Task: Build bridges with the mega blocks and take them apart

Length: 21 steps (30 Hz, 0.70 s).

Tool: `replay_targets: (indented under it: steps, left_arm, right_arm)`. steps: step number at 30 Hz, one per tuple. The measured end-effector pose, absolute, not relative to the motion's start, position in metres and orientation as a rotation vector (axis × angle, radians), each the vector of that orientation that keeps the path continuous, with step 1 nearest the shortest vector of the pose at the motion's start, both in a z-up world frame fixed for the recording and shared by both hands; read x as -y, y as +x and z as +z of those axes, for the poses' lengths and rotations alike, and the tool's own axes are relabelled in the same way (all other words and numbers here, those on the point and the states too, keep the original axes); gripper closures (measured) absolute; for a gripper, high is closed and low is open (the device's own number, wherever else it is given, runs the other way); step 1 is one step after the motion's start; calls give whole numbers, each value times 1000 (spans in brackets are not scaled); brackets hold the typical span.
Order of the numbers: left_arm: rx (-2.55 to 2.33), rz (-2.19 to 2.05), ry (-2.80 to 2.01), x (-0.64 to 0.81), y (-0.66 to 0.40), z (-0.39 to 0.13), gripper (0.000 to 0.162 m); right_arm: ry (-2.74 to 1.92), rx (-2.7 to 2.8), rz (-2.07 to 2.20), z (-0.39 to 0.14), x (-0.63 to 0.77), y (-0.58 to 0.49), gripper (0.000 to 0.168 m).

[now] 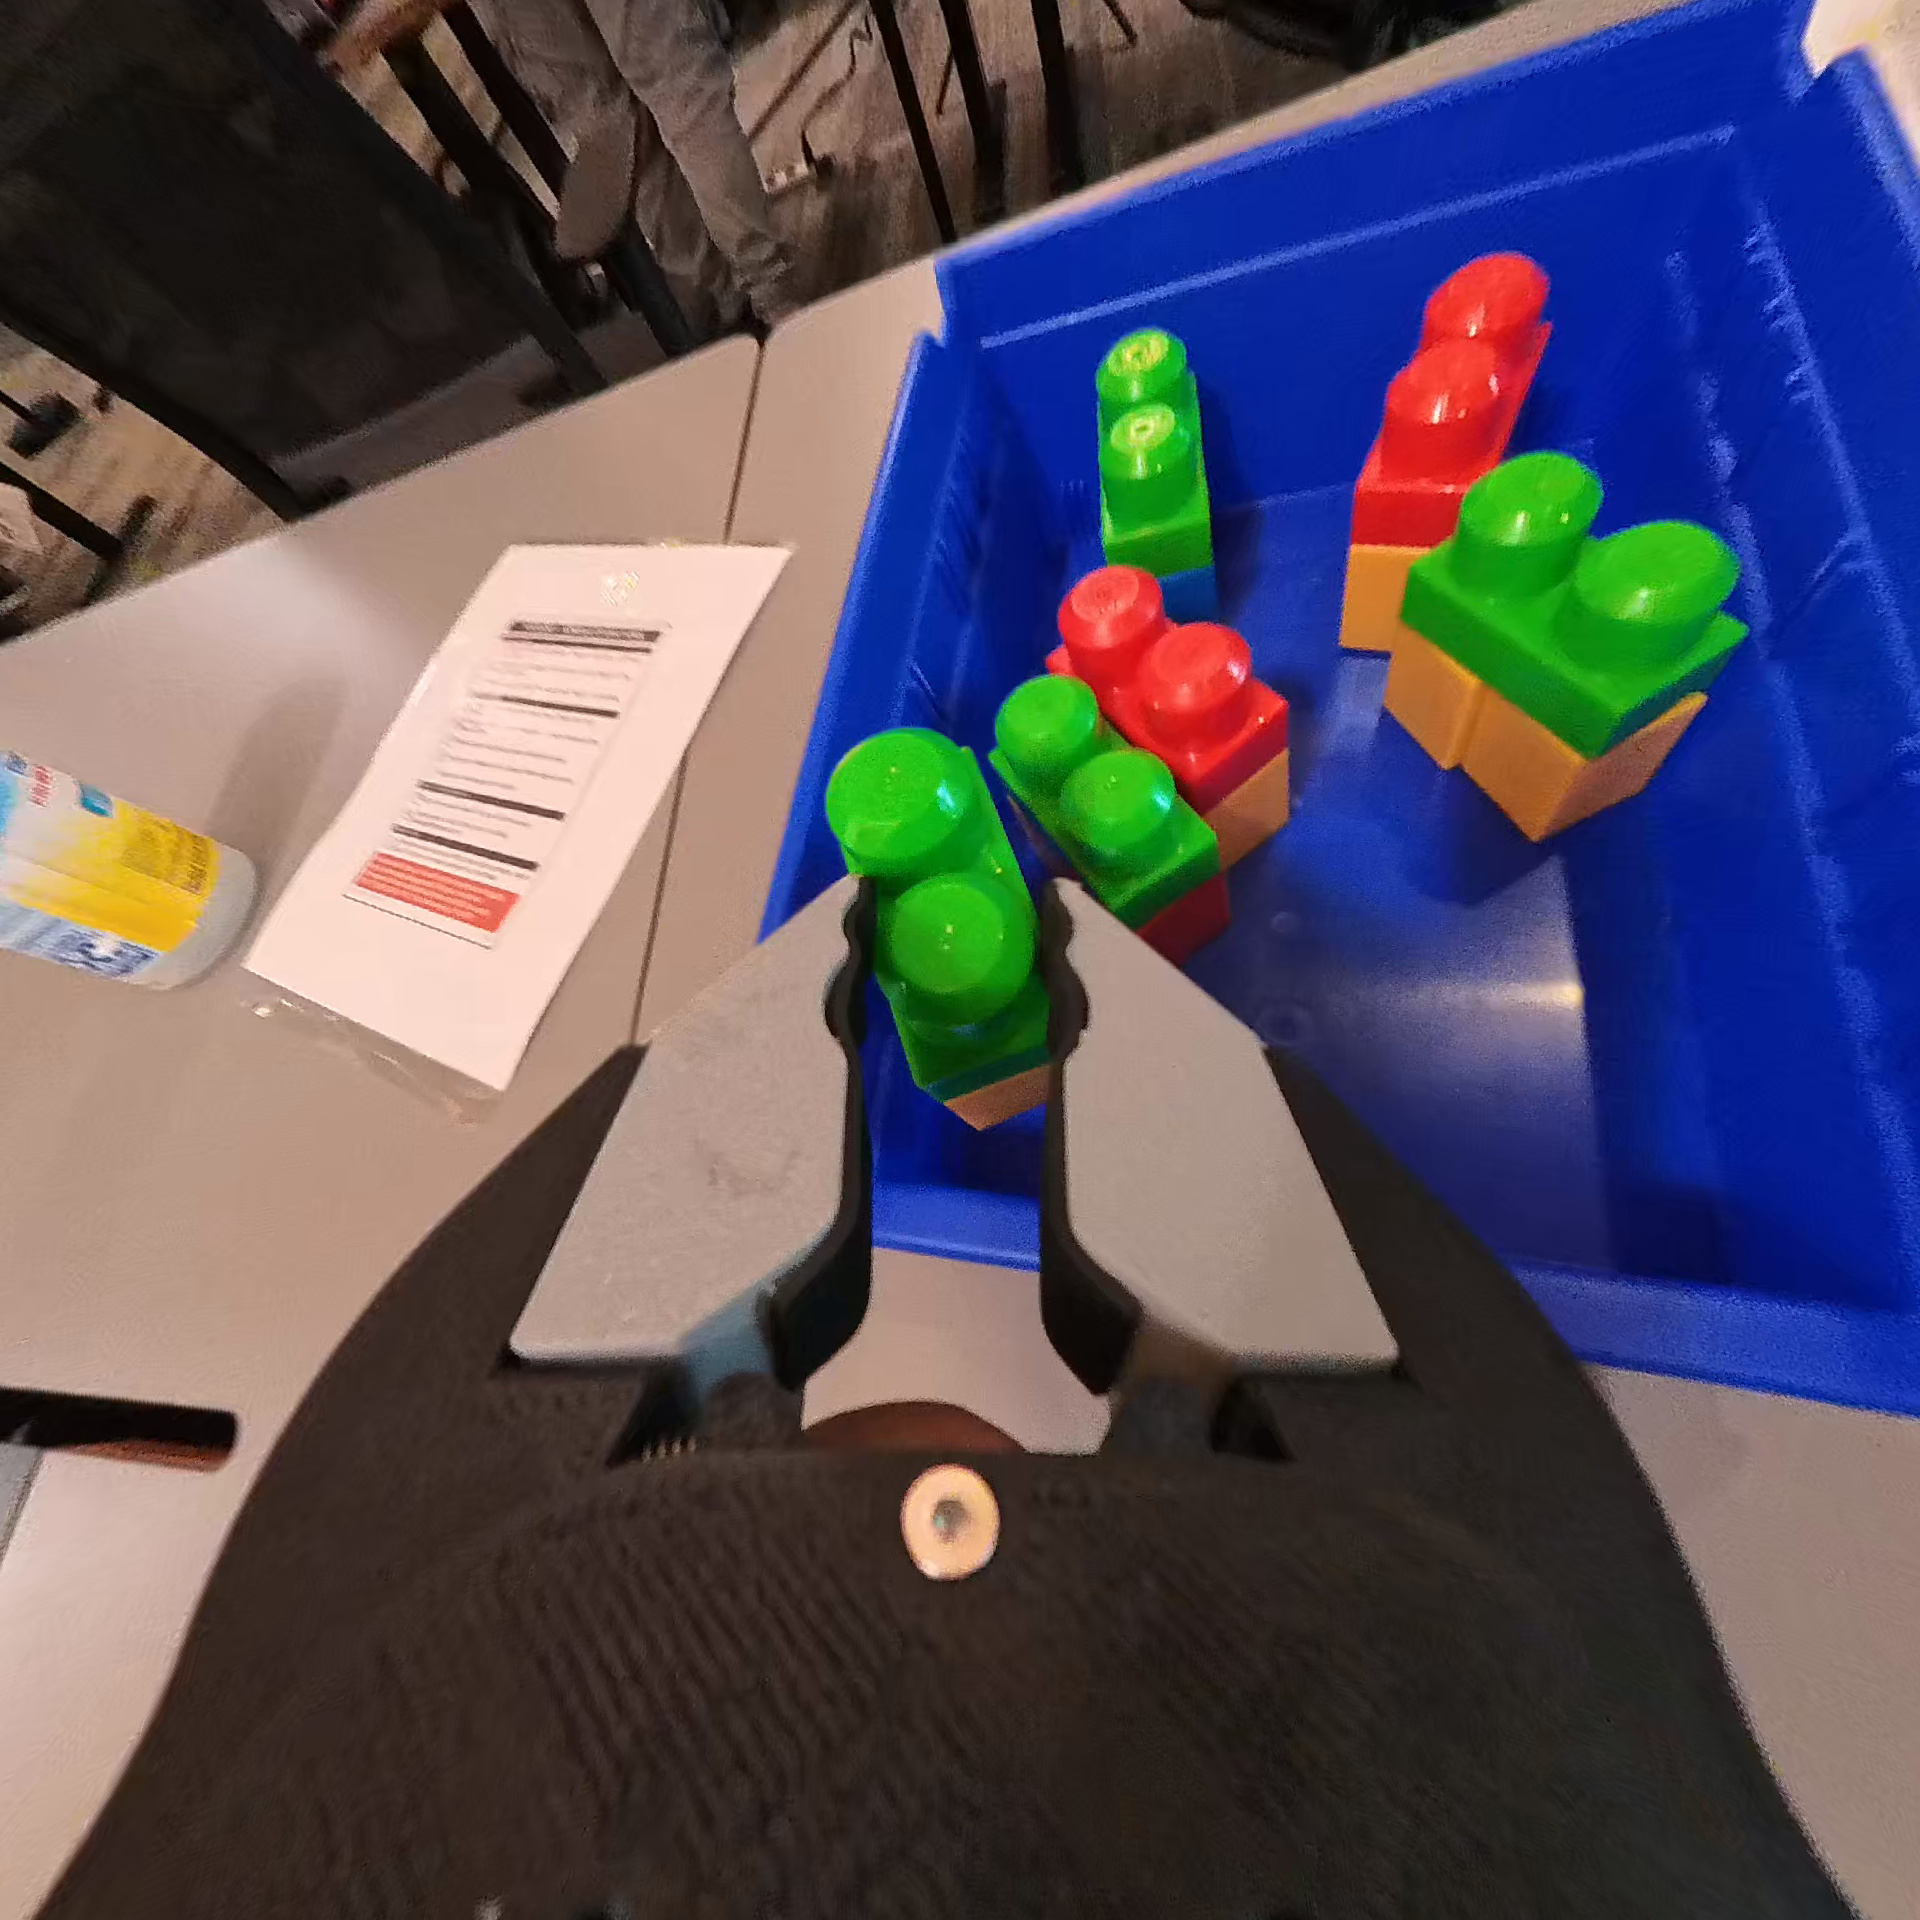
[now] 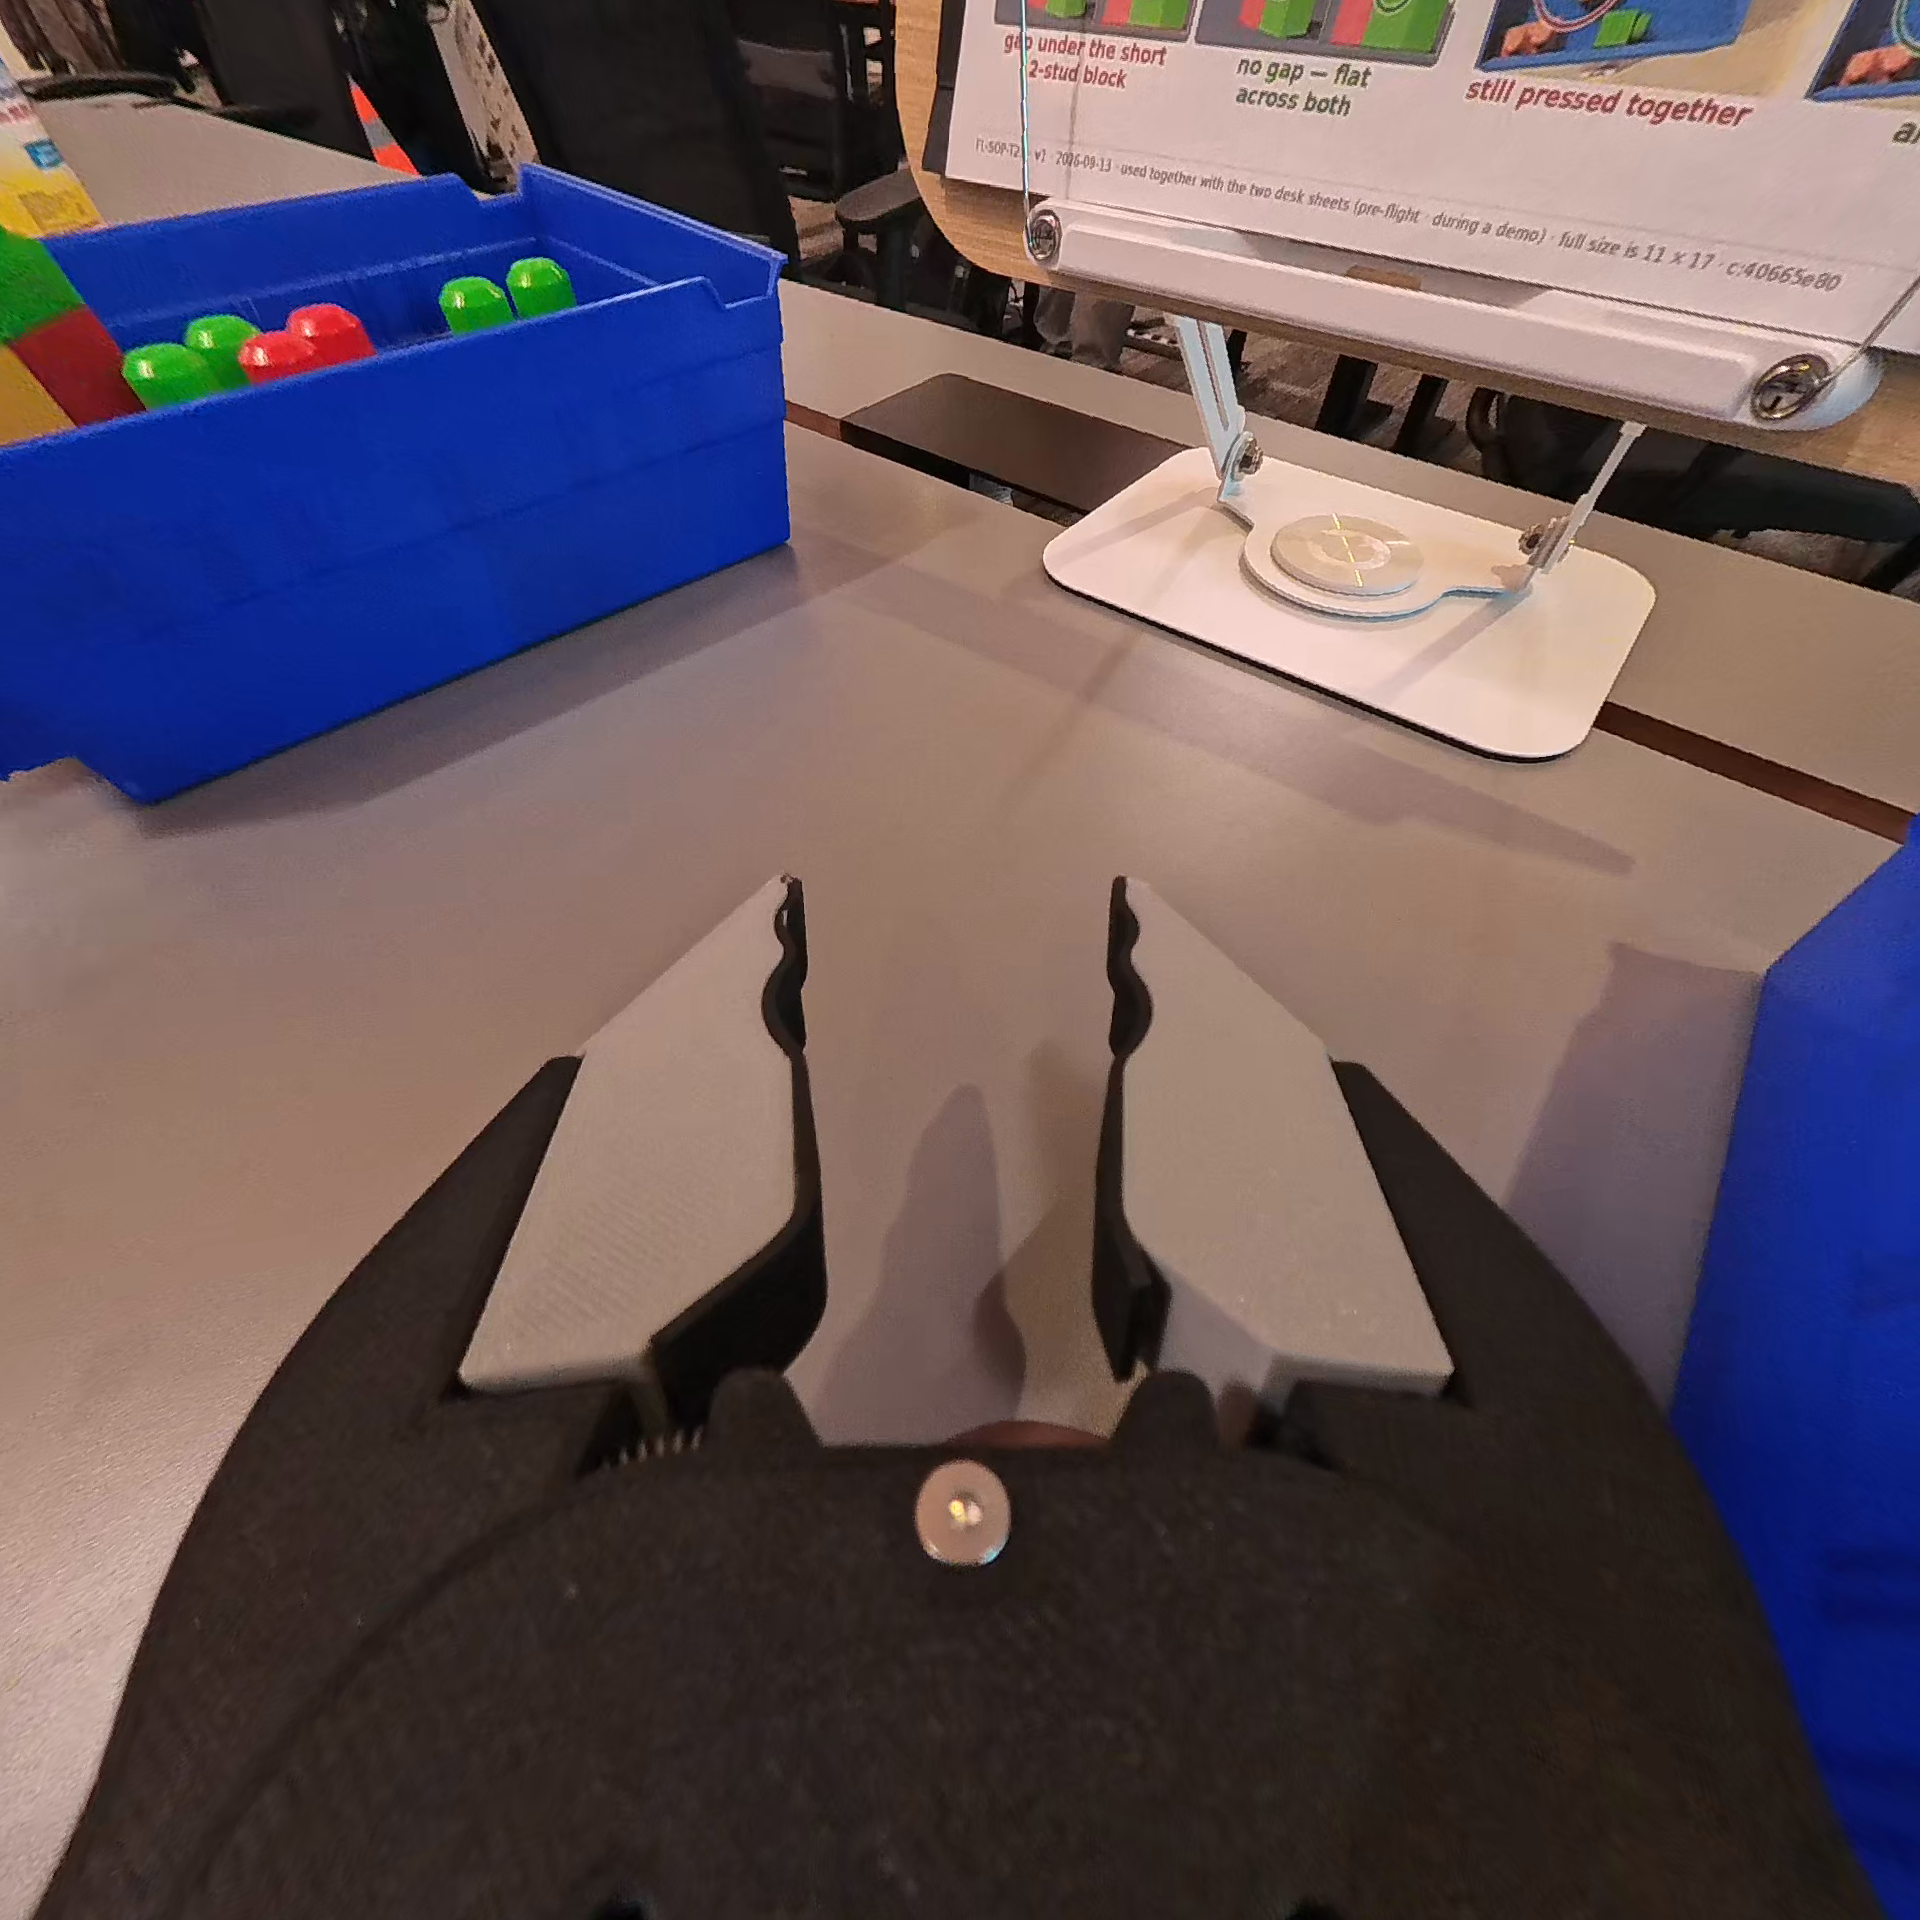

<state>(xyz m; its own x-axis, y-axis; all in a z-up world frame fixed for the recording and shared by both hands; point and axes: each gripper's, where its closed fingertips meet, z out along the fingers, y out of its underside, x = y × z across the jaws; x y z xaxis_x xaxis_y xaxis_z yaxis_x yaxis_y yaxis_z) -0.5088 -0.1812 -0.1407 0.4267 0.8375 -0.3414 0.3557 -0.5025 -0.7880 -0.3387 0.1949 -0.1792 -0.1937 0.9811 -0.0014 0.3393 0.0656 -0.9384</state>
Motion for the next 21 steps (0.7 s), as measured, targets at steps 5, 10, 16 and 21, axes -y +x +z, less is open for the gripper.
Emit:
replay_targets:
  steps: [5,10,16,21]
  left_arm:
    - [976,931,-2065,178,-504,-140,133]
    - [977,914,-2048,179,-503,-151,133]
    - [951,947,-2010,183,-500,-138,133]
    - [910,963,-1967,181,-492,-122,133]
  right_arm:
    - [-1351,1628,1148,-180,-196,-339,113]
    - [-1352,1632,1145,-181,-196,-339,113]
    - [-1357,1638,1143,-183,-196,-340,113]
    - [-1356,1637,1143,-182,-196,-340,113]
